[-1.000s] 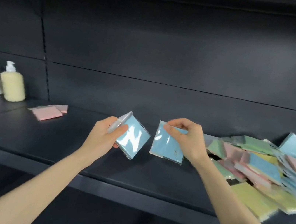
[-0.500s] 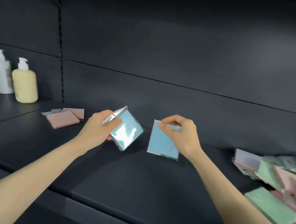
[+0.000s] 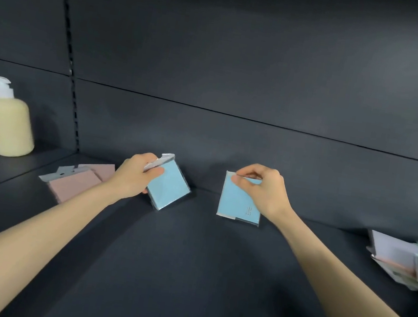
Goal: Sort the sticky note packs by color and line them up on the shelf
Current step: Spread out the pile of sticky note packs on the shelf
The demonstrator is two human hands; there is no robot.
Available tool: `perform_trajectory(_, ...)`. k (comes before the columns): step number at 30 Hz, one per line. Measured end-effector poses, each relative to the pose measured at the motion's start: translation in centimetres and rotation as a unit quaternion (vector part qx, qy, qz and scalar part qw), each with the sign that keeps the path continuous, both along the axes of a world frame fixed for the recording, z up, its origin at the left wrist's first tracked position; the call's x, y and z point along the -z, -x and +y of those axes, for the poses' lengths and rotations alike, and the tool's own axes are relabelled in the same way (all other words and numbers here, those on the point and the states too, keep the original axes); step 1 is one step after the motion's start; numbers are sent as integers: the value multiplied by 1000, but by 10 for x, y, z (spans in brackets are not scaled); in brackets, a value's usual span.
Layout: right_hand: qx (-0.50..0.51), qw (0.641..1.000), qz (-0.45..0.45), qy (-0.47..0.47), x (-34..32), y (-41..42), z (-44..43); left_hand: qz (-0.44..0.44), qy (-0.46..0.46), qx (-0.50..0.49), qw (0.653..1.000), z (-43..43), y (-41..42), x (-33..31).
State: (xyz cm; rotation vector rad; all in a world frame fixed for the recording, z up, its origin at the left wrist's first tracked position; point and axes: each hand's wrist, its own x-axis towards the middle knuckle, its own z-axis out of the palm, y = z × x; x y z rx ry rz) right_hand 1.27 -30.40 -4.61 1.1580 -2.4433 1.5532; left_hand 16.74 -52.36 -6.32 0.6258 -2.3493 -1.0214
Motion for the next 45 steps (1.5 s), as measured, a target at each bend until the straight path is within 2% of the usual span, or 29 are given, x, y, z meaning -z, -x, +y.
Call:
perform_trajectory(9, 99, 992, -3, -74, 18, 3, -21, -112, 101, 35, 988, -53, 18, 8)
perform_trajectory(12, 134, 983, 13, -125, 22, 5, -20, -136, 114, 38, 984, -64, 20, 15)
perform_trajectory(15, 154, 973, 20, -172, 24, 9, -16, -142, 122, 35, 982, -71, 21, 18)
perform_trajectory(30, 196, 951, -7, -240, 29, 16, 13, -176, 238, 5, 955, -58, 16, 19)
perform_trajectory(37, 188, 941, 72, -272, 15, 0, 26, -142, 329, 2, 934, -37, 17, 1)
perform_trajectory(45, 215, 929, 147, -264, -26, -26, 74, -35, 343, 101, 933, 46, 22, -47)
